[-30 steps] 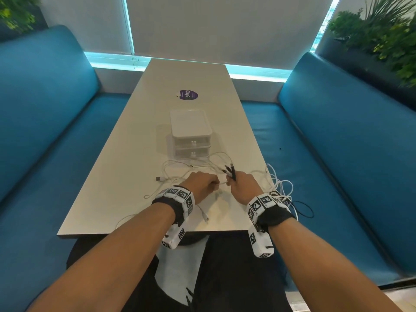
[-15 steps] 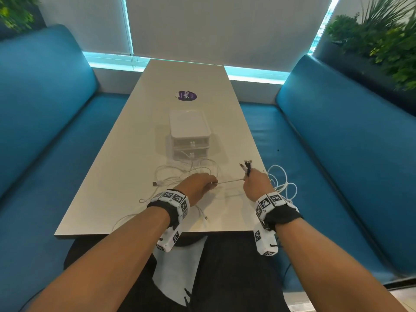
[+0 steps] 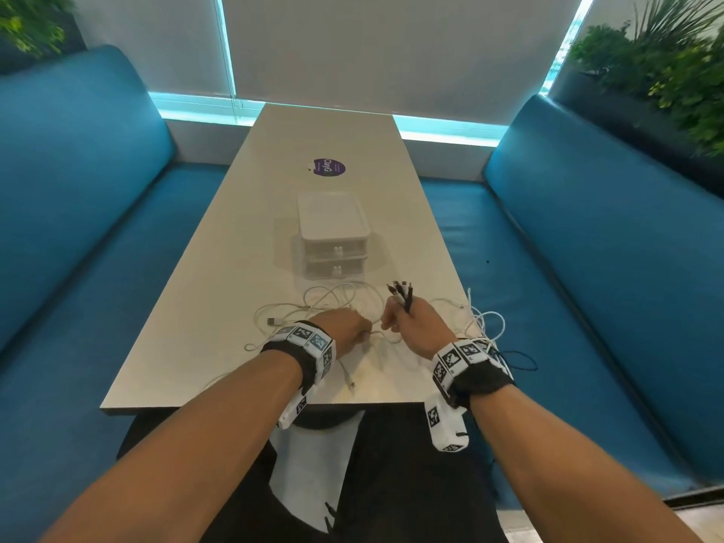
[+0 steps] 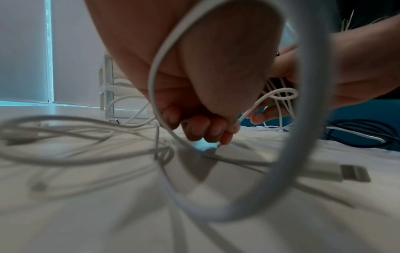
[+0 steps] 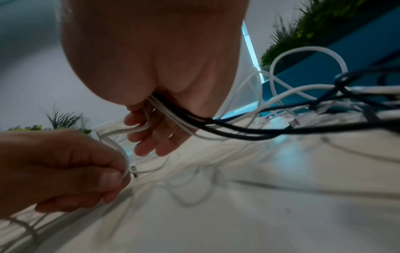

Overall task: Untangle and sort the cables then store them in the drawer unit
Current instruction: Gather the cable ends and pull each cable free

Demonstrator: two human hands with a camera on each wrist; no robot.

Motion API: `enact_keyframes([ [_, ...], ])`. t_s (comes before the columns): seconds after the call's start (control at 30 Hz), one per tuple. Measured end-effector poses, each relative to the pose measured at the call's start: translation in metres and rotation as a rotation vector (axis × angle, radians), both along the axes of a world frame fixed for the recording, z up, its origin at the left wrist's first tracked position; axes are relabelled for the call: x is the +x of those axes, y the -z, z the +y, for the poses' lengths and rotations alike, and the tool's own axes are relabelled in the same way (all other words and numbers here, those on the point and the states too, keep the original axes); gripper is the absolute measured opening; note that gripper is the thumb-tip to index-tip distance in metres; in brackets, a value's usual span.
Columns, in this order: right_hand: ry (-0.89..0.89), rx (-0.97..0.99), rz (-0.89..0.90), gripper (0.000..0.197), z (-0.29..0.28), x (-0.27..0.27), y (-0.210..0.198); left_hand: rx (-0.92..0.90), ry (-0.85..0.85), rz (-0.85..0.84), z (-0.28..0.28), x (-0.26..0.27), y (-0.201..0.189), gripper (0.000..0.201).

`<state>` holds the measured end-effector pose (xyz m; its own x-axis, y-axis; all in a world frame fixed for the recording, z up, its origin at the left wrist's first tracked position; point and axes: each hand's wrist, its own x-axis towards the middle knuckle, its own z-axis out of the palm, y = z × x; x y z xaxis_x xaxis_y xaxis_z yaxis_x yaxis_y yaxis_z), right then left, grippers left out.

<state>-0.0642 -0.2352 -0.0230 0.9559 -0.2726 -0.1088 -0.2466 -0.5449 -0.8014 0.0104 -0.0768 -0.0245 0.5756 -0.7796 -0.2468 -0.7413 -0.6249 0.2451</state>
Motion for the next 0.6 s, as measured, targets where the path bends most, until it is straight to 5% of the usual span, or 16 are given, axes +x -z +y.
enact_keyframes([
  [0.23,0.048,0.435,-0.068,0.034,-0.004,0.004,-0.012,0.115,-0.037,-0.053,-0.005,-0.002,-0.003,0.022],
  [0.6,-0.015,0.416,-0.014,0.038,0.015,0.013,-0.017,0.192,0.003,-0.023,-0.013,-0.007,-0.003,0.013],
])
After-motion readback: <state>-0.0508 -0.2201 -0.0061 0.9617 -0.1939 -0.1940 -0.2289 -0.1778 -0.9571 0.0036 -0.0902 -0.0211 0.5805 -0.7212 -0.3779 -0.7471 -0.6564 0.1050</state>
